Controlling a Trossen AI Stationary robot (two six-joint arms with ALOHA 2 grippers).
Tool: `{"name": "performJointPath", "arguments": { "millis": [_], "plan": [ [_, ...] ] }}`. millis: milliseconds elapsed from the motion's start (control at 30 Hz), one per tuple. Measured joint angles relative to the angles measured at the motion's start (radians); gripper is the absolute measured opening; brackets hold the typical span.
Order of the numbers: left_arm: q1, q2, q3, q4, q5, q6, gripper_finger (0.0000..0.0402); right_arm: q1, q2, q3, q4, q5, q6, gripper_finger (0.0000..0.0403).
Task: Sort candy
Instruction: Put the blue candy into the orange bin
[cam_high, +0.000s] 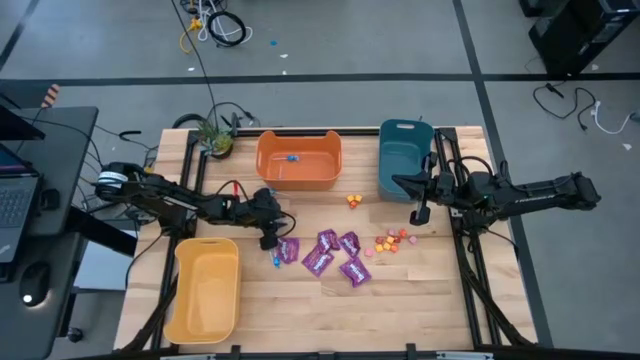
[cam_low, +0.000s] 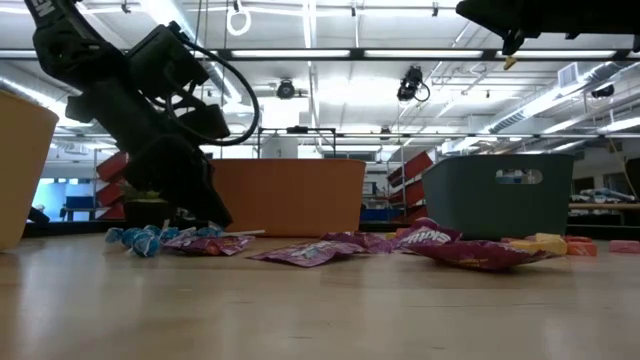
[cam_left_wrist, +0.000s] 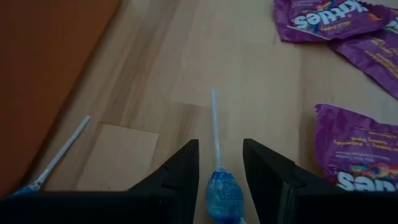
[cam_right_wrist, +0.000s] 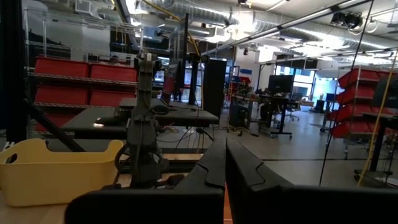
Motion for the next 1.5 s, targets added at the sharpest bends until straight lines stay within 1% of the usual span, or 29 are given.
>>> {"name": "performJointPath", "arguments": {
  "millis": [633, 767, 967, 1500],
  "plan": [
    [0.000, 0.001, 0.000, 0.000, -0.002, -0.005, 0.0129, 0.000, 0.000, 0.000, 0.000, 0.000, 0.000, 0.0000],
    [0.000, 0.037, 0.000, 0.023, 0.002, -0.008, 0.0129, 0.000, 0.000, 0.000, 0.000, 0.000, -0.002, 0.0000],
    [0.000, 0.115, 0.000, 0.122, 0.006, -0.008, 0.0129, 0.000, 0.000, 0.000, 0.000, 0.000, -0.004, 0.0000],
    [0.000, 0.126, 0.000, 0.125, 0.007, -0.008, 0.0127, 0.000, 0.000, 0.000, 0.000, 0.000, -0.007, 0.0000]
  ]
}}
